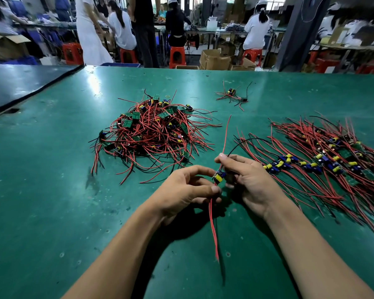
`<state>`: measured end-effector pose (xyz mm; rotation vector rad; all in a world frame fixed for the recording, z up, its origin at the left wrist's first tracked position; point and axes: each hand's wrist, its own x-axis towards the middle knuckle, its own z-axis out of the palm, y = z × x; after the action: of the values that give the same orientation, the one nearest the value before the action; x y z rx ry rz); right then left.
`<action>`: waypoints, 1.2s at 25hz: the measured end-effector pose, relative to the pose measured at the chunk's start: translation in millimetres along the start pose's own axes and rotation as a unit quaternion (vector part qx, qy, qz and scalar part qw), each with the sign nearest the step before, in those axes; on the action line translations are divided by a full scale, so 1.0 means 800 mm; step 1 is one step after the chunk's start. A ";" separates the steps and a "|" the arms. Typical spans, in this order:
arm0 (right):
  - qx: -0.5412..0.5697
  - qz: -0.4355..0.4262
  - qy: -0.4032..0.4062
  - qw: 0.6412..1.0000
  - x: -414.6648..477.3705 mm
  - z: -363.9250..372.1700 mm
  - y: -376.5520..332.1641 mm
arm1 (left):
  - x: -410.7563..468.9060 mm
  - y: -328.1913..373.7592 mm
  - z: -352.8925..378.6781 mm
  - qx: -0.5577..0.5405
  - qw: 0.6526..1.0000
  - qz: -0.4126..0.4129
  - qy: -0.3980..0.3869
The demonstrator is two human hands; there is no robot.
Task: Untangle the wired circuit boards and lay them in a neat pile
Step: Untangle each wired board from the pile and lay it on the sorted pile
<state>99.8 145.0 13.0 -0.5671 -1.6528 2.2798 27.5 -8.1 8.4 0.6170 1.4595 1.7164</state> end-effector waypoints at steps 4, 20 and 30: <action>0.008 0.029 -0.046 0.999 -0.002 0.001 -0.001 | 0.001 0.002 0.006 -0.015 1.000 -0.009 0.021; 0.018 0.026 -0.058 0.998 0.003 0.003 0.011 | 0.005 -0.004 0.014 0.031 0.998 0.000 0.062; 0.000 0.048 -0.114 0.992 0.000 -0.003 0.011 | 0.003 -0.001 0.013 -0.018 0.994 0.008 0.103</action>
<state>100.7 144.3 4.2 -0.4067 -1.7612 2.4936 34.0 0.0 9.3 0.4428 1.5638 1.8601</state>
